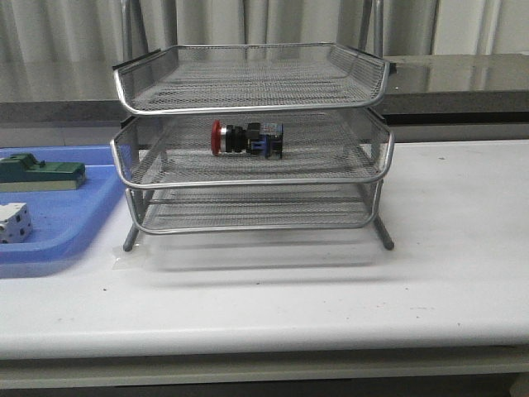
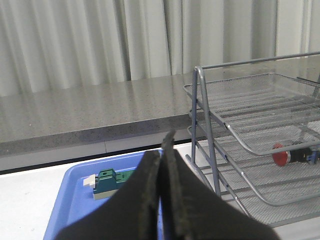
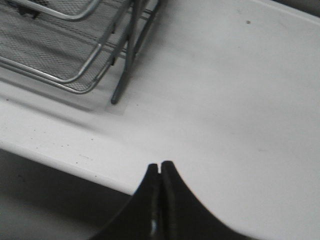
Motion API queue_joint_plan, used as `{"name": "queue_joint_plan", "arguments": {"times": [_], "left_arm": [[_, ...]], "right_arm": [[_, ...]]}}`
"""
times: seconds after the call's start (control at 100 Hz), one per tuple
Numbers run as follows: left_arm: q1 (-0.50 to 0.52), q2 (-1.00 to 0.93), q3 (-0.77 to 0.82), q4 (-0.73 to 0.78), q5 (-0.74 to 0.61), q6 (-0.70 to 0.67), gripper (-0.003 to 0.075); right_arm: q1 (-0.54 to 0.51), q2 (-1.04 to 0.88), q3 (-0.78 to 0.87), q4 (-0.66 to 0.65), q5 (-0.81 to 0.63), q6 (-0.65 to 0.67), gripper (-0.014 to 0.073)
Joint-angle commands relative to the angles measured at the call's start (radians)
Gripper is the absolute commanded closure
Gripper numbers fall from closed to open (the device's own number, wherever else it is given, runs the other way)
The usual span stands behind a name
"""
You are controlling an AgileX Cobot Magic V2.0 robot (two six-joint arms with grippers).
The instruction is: Place button on rack with both arms
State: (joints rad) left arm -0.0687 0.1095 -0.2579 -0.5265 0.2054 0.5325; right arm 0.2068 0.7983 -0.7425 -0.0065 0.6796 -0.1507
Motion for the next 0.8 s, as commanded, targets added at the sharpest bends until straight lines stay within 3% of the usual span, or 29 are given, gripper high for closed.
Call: {"name": "queue_joint_plan", "arguments": {"times": [0.0,0.41,0.79], "left_arm": [[0.003,0.008,-0.025,-0.016,-0.073,-0.011,0.0741],[0.003,0.008,-0.025,-0.016,-0.073,-0.011,0.0741],[0.003,0.008,-0.025,-0.016,-0.073,-0.011,0.0741]], "right_arm": [[-0.032,-0.099,0.022,-0.029,-0.039,0.04,0.0654],[-0.074,-0.488,0.181,-0.029,0.036,0.061,0.0654],[-0.074,-0.533,0.181,-0.029,0.076,0.061,0.0654]]}}
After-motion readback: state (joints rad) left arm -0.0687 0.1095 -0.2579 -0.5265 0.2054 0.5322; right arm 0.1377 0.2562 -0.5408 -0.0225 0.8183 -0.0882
